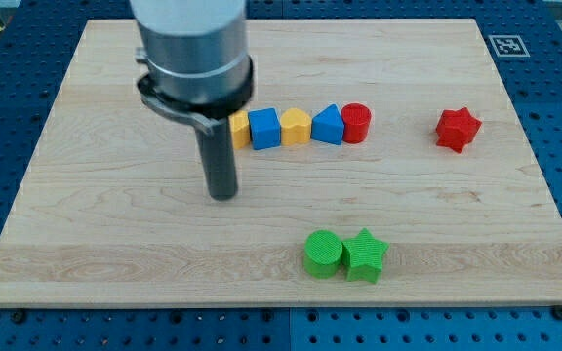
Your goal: Move yellow hexagon towards left side of the green circle
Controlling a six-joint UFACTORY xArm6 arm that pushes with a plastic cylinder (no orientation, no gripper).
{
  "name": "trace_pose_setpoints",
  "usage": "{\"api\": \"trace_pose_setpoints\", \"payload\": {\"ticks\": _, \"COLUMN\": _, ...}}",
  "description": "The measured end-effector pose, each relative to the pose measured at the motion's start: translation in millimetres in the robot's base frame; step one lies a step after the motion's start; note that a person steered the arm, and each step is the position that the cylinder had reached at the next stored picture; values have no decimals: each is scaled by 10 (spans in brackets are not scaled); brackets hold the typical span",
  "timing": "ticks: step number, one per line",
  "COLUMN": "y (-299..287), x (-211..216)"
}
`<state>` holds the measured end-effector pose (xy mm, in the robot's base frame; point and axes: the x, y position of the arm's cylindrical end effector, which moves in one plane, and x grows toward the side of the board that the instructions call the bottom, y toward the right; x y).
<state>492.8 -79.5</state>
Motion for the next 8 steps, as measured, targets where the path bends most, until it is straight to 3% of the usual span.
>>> {"api": "trace_pose_setpoints", "payload": {"ticks": 2, "y": -390, "x": -742}}
{"api": "trace_pose_setpoints", "payload": {"ticks": 5, "y": -146, "x": -1290}}
{"api": "trace_pose_setpoints", "payload": {"ticks": 6, "y": 10, "x": -1305}}
{"api": "trace_pose_setpoints", "payload": {"ticks": 8, "y": 50, "x": -939}}
